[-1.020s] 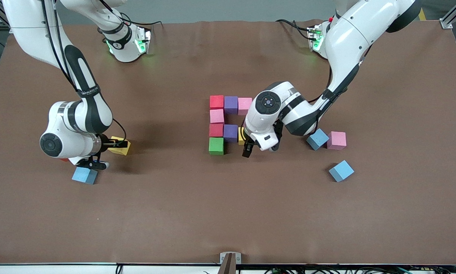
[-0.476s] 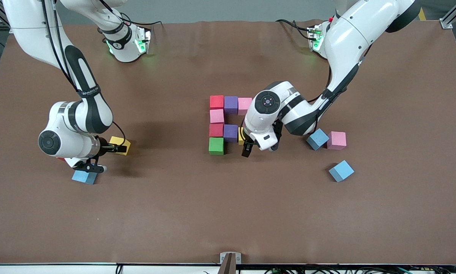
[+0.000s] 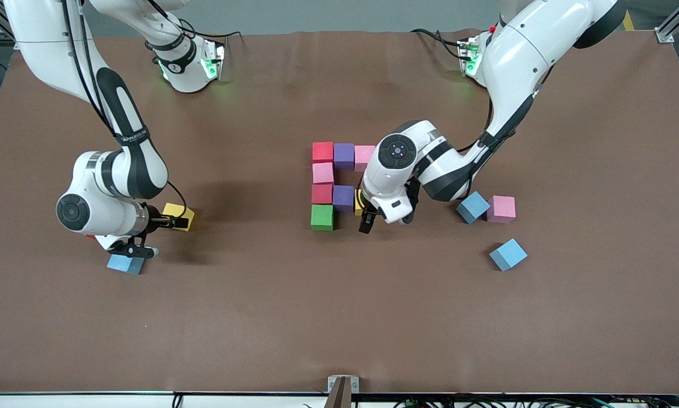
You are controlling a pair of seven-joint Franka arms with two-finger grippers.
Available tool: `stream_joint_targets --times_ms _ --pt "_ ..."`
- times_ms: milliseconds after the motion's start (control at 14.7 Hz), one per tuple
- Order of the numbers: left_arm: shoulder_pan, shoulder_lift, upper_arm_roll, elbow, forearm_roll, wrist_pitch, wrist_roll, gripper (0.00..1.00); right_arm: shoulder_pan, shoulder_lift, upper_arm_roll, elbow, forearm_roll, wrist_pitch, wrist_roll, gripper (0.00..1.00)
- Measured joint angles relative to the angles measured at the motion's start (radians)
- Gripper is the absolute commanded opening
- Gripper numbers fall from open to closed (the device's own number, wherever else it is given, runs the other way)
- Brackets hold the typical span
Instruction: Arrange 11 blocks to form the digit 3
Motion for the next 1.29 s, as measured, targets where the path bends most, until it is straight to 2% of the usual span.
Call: stream_joint_targets --times_ms 680,1291 --pt "-0.012 0.0 0.0 0.0 0.0 0.0 0.0 1.0 0.0 0.026 0.0 -0.002 0.0 0.014 0.0 0.99" --pt "-0.014 0.002 0.0 0.001 0.0 0.0 0.012 1.0 -0.002 0.033 0.0 -0.01 0.0 0.019 0.0 0.71"
